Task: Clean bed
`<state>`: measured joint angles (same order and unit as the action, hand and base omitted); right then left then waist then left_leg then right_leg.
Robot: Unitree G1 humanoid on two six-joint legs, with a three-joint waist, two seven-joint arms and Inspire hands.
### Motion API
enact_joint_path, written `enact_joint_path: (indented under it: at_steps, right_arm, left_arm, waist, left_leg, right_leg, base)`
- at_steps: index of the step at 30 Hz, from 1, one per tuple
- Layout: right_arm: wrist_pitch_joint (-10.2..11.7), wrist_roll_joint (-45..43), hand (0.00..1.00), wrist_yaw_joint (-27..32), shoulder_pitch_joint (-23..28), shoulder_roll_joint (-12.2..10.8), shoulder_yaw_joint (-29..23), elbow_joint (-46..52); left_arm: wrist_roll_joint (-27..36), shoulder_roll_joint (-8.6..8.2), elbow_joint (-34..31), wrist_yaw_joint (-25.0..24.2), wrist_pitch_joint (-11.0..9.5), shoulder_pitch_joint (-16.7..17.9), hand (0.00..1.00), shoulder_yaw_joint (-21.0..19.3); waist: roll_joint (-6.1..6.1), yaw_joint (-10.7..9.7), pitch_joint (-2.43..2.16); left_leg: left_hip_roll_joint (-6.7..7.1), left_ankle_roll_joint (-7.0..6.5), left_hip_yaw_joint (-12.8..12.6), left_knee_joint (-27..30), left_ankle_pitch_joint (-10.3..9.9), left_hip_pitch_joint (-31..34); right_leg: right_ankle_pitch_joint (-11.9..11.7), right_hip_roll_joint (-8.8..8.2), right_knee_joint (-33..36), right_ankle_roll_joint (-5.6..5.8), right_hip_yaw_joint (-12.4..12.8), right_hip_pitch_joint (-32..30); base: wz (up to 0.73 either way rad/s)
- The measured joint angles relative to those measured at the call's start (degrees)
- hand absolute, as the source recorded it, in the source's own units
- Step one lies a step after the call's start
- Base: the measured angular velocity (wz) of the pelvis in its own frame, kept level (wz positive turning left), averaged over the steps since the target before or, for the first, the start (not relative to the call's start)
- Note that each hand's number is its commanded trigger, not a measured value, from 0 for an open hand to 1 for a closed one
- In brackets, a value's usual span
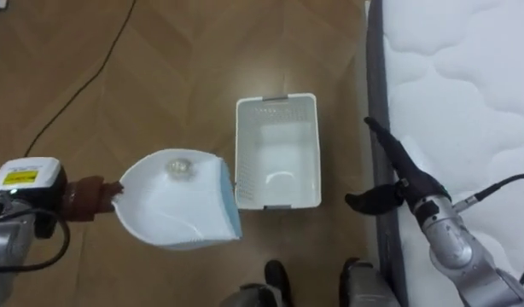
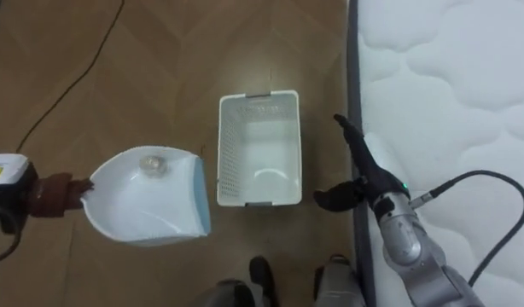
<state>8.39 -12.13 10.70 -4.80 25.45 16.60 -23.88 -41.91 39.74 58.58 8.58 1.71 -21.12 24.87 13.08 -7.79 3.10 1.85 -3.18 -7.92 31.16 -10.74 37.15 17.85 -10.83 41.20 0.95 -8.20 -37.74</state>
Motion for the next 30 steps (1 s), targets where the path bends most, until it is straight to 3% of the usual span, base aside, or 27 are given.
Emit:
enact_joint_path:
  at_steps: [3,8,11,16,30]
  right_arm:
    - [0.47,-1.12,0.0,-0.06,-0.48,0.0,0.02,0.32]
    - [1.08,-3.92,0.0,-0.16,-0.74,0.39,0.04,1.0]
    - [1.56,-3.94,0.0,-0.36,-0.76,0.88,0.03,1.12]
    - [1.7,-3.95,0.0,-1.06,-0.55,1.28,0.03,2.18]
    - [2.06,-1.15,0.0,-3.3,-0.5,1.7,-0.52,2.19]
  left_arm:
    - [1.81,0.45,1.94,-2.71,0.61,-2.0,1.0,0.04]
    - [5.56,3.83,2.15,-5.81,0.69,-3.22,1.0,0.05]
    - [6.42,4.42,2.16,-6.64,0.82,-3.47,1.0,0.03]
    - [6.41,4.81,2.68,-7.03,0.83,-5.07,1.0,0.03]
    - [6.36,4.83,3.86,-6.73,0.83,-7.43,1.0,0.04]
  waist:
    - [1.17,-0.41,-0.02]
    - [2.47,-2.01,-0.16]
    - [3.09,-2.25,-0.23]
    - [3.77,-2.91,-0.16]
    - [3.94,-3.16,-0.1]
  left_leg:
    - [0.27,0.11,-2.01,-0.35,0.07,-0.88]
    - [0.91,0.71,-3.88,-1.57,0.42,-3.03]
    - [0.89,0.91,-5.03,-1.76,0.57,-3.82]
    - [-0.34,0.5,-10.37,-1.79,0.8,-4.31]
    - [-1.02,0.5,-10.59,-2.03,0.8,-5.1]
  right_leg:
    - [0.9,-0.39,1.9,-0.19,2.15,-1.27]
    - [2.62,-0.83,4.58,-0.69,4.35,-1.74]
    - [3.03,-0.75,4.99,-0.88,5.05,-1.73]
    - [3.66,-0.32,5.55,-1.18,5.82,-1.76]
    - [3.68,-0.05,5.13,-1.16,5.98,-0.89]
  base:
    - [-0.15]
    - [-0.1]
    - [-0.05]
    - [0.02]
    - [-0.01]
